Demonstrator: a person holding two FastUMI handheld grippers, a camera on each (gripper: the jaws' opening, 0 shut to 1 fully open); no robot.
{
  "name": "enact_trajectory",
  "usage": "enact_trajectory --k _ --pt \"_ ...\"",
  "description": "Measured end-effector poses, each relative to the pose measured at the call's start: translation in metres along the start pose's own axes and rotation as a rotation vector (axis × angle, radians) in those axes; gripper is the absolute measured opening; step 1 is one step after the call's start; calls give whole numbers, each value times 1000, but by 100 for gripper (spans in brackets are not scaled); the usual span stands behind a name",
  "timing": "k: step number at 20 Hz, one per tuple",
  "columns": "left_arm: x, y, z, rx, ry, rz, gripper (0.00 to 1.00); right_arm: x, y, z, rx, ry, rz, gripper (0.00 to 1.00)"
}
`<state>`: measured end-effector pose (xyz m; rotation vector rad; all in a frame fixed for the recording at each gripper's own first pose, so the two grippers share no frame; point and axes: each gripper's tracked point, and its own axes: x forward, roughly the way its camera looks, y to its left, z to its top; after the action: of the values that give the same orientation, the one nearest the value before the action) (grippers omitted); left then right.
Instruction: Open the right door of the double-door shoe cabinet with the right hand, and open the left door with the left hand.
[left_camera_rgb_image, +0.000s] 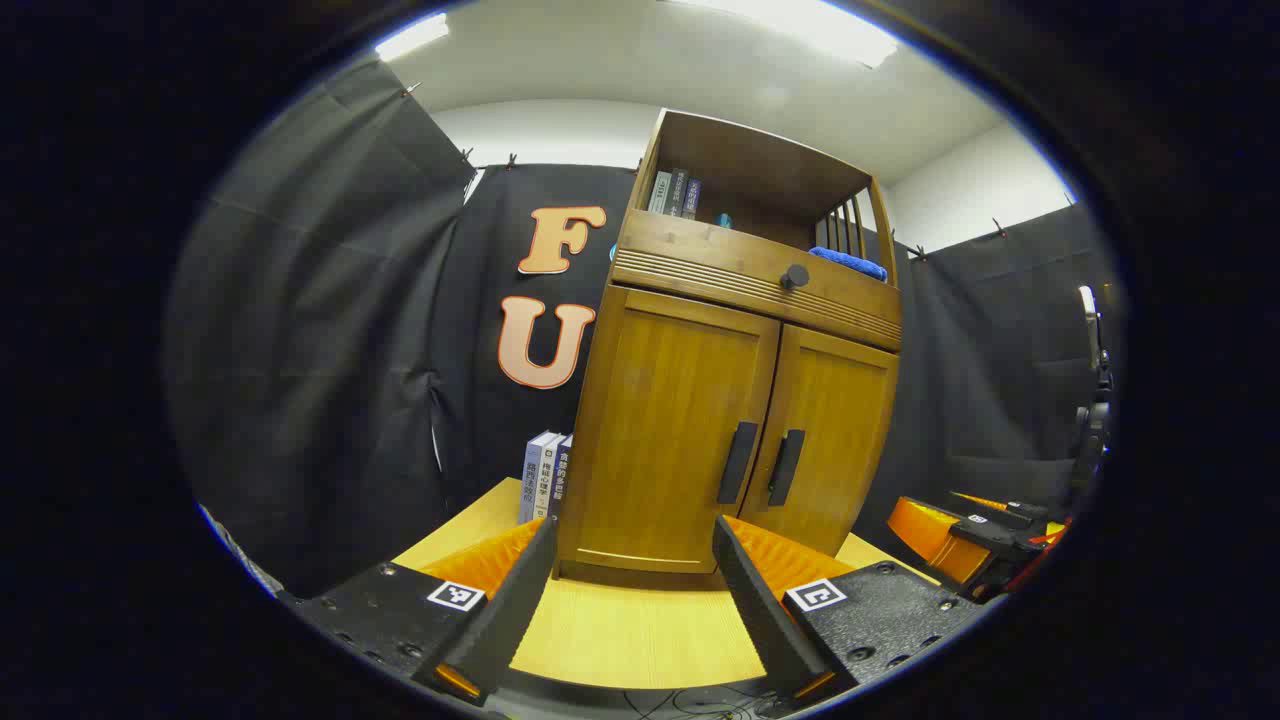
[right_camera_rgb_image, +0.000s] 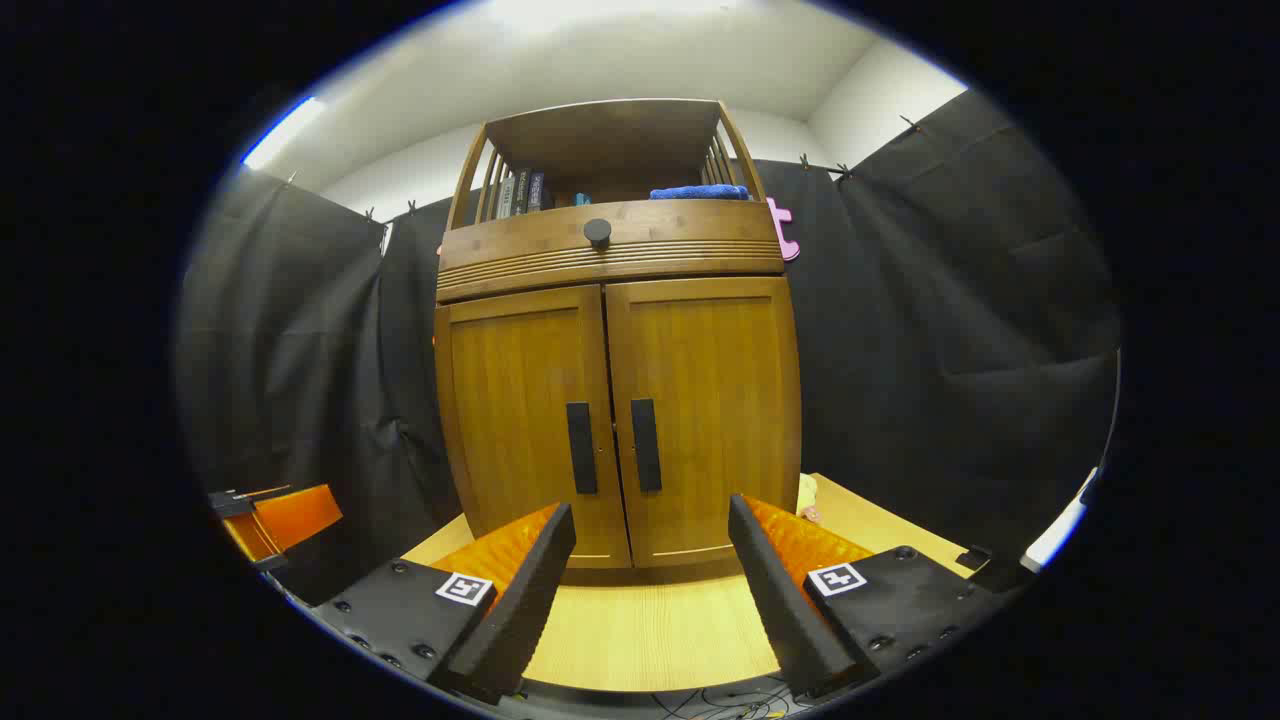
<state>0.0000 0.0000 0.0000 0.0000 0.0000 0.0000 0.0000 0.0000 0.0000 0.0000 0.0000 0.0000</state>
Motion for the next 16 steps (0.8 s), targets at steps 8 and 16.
enact_trajectory --k 8,16 --pt "1 0 1 10 -6 1 92 0 5 -1 4 7 0 99" --pt "0 3 0 11 -2 7 92 -2 7 -3 -5 16 1 99"
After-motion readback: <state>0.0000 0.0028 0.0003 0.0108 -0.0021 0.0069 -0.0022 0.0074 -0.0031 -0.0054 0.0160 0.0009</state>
